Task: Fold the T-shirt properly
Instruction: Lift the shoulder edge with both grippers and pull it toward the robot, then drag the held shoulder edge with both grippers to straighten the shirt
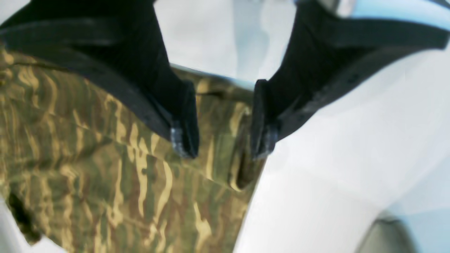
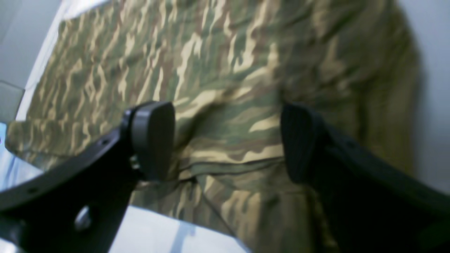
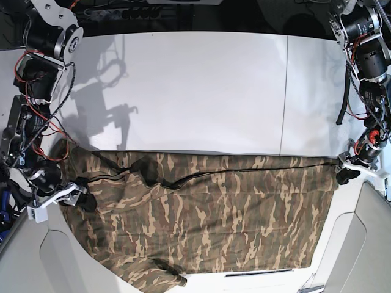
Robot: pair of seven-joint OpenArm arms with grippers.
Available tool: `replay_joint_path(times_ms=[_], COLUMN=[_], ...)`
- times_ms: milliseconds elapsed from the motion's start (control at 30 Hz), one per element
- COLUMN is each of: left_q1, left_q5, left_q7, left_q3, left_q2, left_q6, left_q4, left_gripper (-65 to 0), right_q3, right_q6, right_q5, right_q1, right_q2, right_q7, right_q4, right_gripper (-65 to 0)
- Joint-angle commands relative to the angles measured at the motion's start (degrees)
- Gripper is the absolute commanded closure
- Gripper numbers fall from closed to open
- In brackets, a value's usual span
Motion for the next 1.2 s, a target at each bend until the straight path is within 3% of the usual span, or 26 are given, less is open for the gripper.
replay_joint_path(times_ms=[0,100,400,600,1033,1167], left_q1=[-1.20,-1.05,1.73,2.60,2.58,2.56], left_q5=[-2.19,-4.85,-6.97,-5.42,4.22,4.39], left_q7=[0.09,2.91,2.27,-0.74,-9.31,-9.64], left_q3=[-1.38,-4.00,-4.17,-4.07,2.62,4.28], left_q2=[-1.53,-2.05,-1.92,-0.15,1.73,2.45], left_q6=[-1.18,-1.22,-1.33,-1.25,7.82,8.37], left_q4=[0.98,0.98,0.96,0.87,0.85,0.85], left_gripper=[-27.6,-27.6,-33.4,-33.4,-33.4,-33.3], right_q3=[1.42,6.03,17.51,17.51,13.27,12.66], right_q6=[0.26,-0.20,-0.20,-0.20,-0.22,-0.20], right_q5=[1.09,1.09,3.74,4.70,3.23,3.21], right_q1=[0.70,-0.85,-8.00,-12.98,-13.22,-13.09], right_q2=[1.07,1.20,1.20,1.16,1.18,1.01], right_q7=[0.70,0.59,0.92,2.97,5.66,7.96], right_q4=[1.86,3.54,3.58,3.21,-1.33,-5.01], right_gripper=[-45.4,-45.4,-45.4,-45.4,-45.4,-45.4])
